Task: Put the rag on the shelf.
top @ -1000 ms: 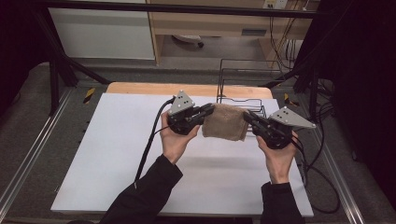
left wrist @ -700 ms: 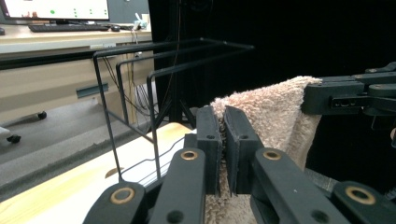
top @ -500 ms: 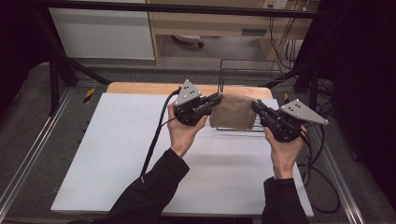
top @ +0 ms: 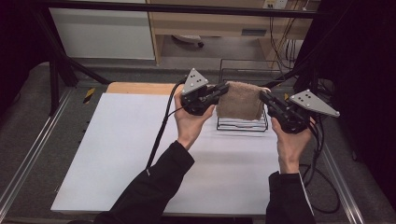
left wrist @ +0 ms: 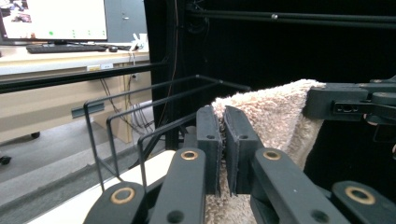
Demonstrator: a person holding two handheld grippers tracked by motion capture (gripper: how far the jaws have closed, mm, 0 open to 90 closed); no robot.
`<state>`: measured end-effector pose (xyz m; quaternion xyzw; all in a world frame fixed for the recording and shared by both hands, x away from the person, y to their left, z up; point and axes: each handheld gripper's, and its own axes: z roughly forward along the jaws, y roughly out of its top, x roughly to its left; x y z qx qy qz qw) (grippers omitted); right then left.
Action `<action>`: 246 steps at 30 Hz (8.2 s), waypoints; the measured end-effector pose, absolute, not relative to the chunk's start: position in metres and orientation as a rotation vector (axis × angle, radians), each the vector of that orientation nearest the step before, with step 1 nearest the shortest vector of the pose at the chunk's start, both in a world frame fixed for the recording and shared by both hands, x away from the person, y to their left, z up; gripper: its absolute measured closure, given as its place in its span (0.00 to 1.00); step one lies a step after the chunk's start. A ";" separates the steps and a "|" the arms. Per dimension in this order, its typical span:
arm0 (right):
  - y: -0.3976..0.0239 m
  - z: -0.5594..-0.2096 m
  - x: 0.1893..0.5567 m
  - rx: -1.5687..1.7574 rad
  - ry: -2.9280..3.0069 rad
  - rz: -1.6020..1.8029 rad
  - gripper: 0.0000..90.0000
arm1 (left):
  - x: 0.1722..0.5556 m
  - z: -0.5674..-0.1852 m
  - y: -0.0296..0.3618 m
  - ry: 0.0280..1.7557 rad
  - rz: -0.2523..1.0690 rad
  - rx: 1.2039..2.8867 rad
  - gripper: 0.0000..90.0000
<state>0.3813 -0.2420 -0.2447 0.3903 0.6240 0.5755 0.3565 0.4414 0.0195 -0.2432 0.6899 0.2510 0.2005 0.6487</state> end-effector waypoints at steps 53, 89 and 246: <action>-0.258 -0.168 0.441 0.931 1.476 1.478 0.95 | 0.502 -0.172 -0.009 0.564 0.535 1.465 0.95; -0.281 -0.221 0.479 1.014 1.590 1.451 0.95 | 0.528 -0.222 -0.024 0.556 0.515 1.596 0.95; -0.235 -0.406 0.379 1.173 2.197 1.349 0.01 | 0.364 -0.420 0.247 0.923 0.407 2.006 0.08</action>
